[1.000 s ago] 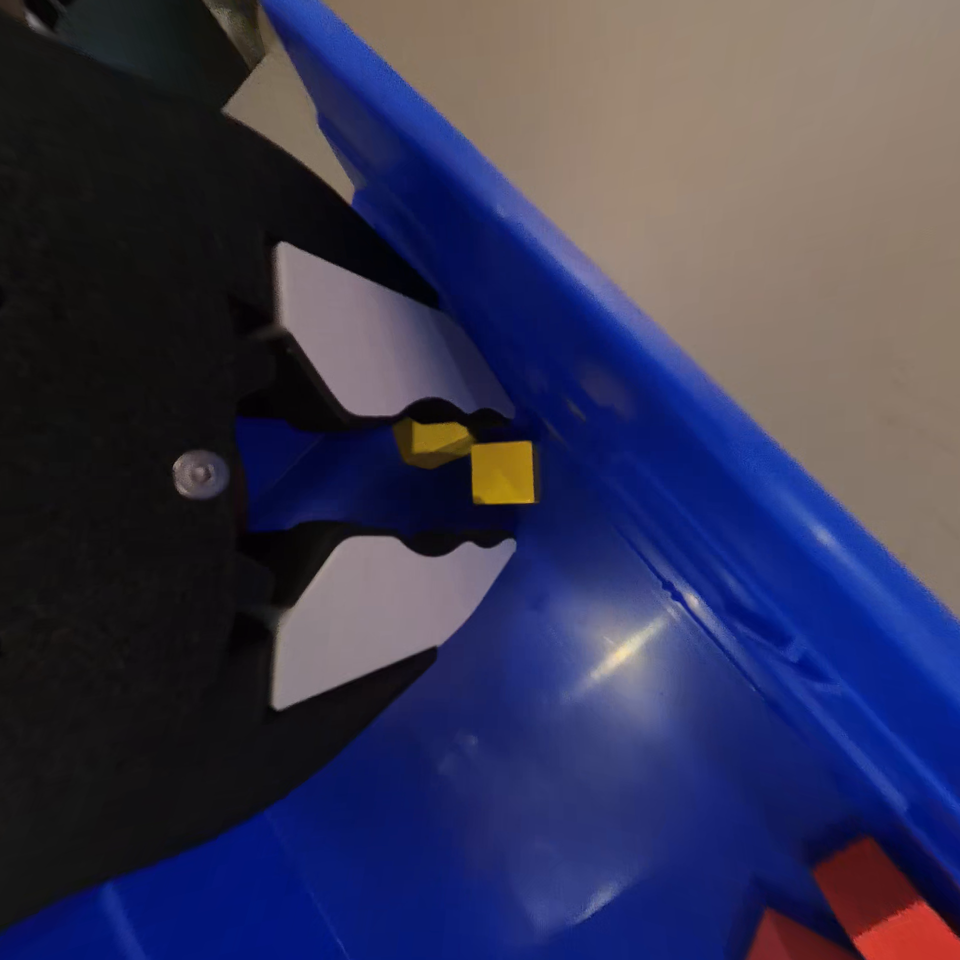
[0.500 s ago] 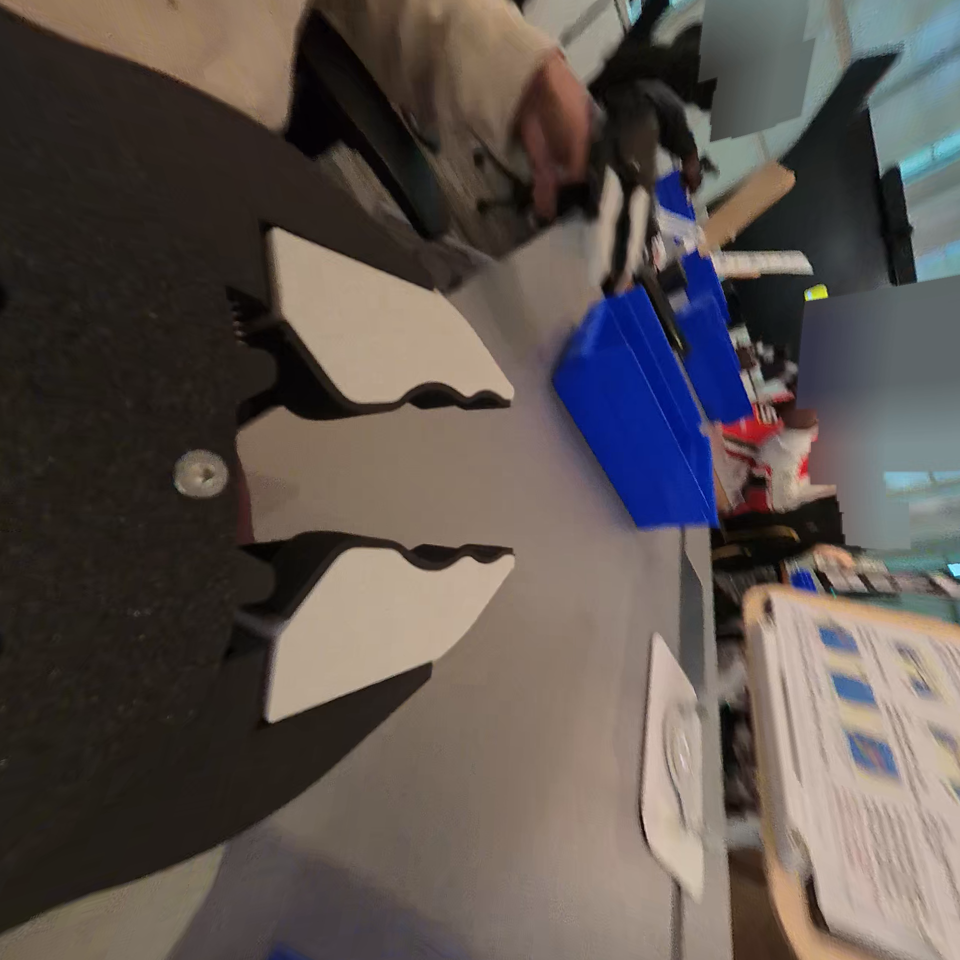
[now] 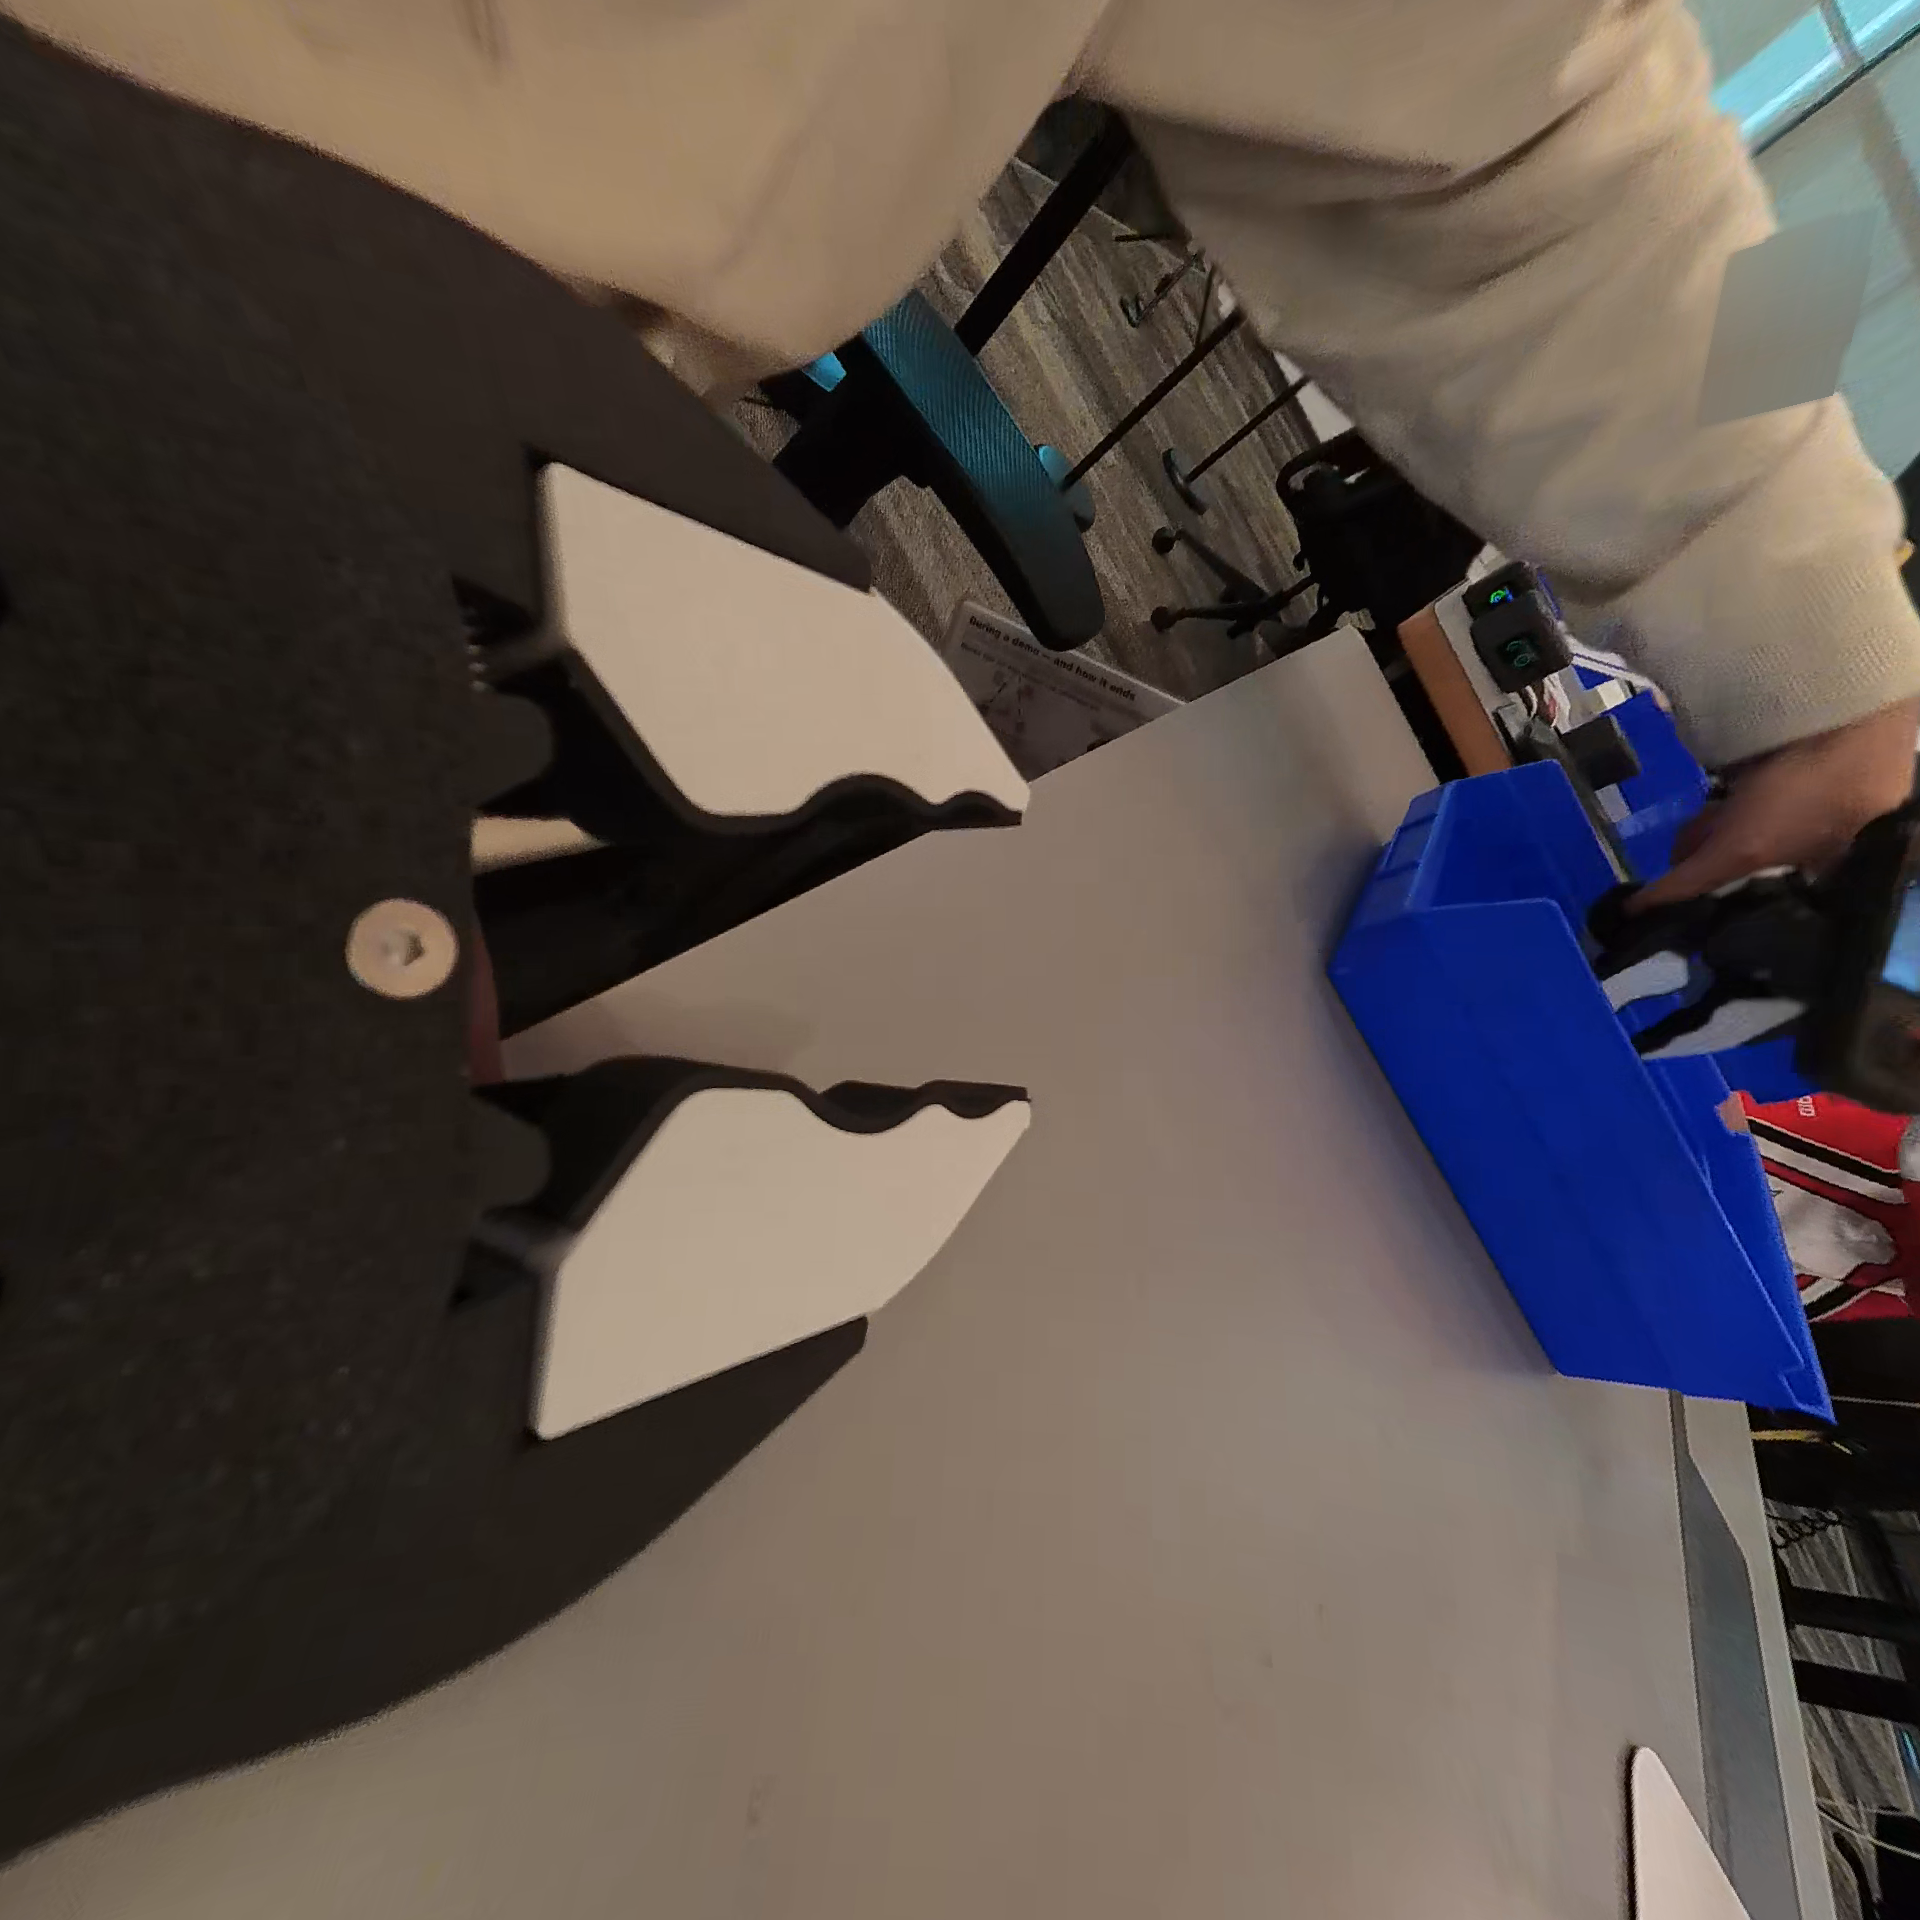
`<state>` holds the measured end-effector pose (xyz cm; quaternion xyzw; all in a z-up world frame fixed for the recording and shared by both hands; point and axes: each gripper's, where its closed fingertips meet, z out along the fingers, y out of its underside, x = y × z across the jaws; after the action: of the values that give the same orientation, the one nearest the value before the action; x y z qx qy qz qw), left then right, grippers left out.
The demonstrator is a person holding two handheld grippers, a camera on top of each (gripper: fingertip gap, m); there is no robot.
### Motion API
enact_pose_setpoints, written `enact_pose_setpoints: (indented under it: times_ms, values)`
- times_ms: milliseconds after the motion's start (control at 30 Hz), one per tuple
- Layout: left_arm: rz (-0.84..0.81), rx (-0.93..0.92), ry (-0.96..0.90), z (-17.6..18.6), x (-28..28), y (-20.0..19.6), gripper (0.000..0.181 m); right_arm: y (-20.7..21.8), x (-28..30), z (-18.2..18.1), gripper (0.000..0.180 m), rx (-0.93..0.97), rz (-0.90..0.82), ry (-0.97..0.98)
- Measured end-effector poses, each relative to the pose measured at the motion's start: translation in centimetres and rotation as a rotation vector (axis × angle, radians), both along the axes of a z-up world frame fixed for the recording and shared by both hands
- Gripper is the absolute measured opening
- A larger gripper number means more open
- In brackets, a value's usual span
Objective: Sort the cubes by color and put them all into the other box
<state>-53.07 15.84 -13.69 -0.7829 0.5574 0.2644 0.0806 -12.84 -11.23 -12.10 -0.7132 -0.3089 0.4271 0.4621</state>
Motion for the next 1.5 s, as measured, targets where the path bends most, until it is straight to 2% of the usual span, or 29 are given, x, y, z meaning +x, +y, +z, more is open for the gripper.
enact_pose_setpoints:
  times_ms: [133, 300, 467, 500, 533, 600, 700, 767, 900, 1100, 1333, 1433, 1500]
  values:
    - [-0.054, -0.136, 0.179, -1.9, -1.2, 1.8, 0.041, 0.2, 0.6, -0.1, 0.046, 0.016, -0.016, -0.019]
    - [-0.039, -0.262, 0.242, -3.2, -2.2, 3.0, 0.041, 0.2, 0.7, -0.5, 0.046, -0.03, 0.0, -0.004]
    - [-0.05, -0.29, 0.297, -4.3, -3.0, 4.2, 0.039, 0.2, 0.6, -0.9, 0.045, -0.053, 0.018, -0.008]
    - [-0.049, -0.291, 0.294, -4.4, -2.9, 4.3, 0.025, 0.3, 0.5, -1.0, 0.045, -0.059, 0.021, -0.009]
    - [-0.045, -0.299, 0.295, -4.5, -2.9, 4.2, 0.025, 0.3, 0.5, -1.0, 0.044, -0.066, 0.024, -0.009]
    - [-0.01, -0.346, 0.339, -4.2, -3.6, 3.5, 0.021, 0.2, 0.3, -1.0, 0.044, -0.07, 0.031, -0.004]
    - [-0.027, -0.308, 0.336, -3.0, -3.2, 3.1, 0.021, 0.1, 0.3, -0.8, 0.043, -0.069, 0.036, -0.003]
    - [-0.034, -0.226, 0.239, -1.2, -1.8, 2.8, 0.021, 0.1, 0.5, -0.6, 0.043, -0.061, 0.032, 0.001]
    - [-0.077, 0.003, -0.143, 2.9, 2.6, 1.0, 0.02, 0.2, 1.2, -0.1, 0.042, -0.048, 0.012, 0.012]
    - [-0.219, 0.254, -0.768, 7.4, 10.1, -6.9, 0.02, 1.0, 2.6, 1.3, 0.043, -0.138, 0.009, 0.126]
    - [-0.389, 0.263, -1.273, 9.7, 17.5, -15.1, 0.02, 2.7, 1.5, 4.5, 0.046, -0.355, 0.135, 0.412]
    - [-0.513, 0.217, -1.389, 11.1, 21.8, -17.3, 0.02, 3.1, -1.3, 6.5, 0.049, -0.5, 0.286, 0.522]
    - [-0.603, 0.195, -1.383, 11.3, 24.7, -18.4, 0.02, 3.6, -3.3, 7.8, 0.052, -0.625, 0.388, 0.611]
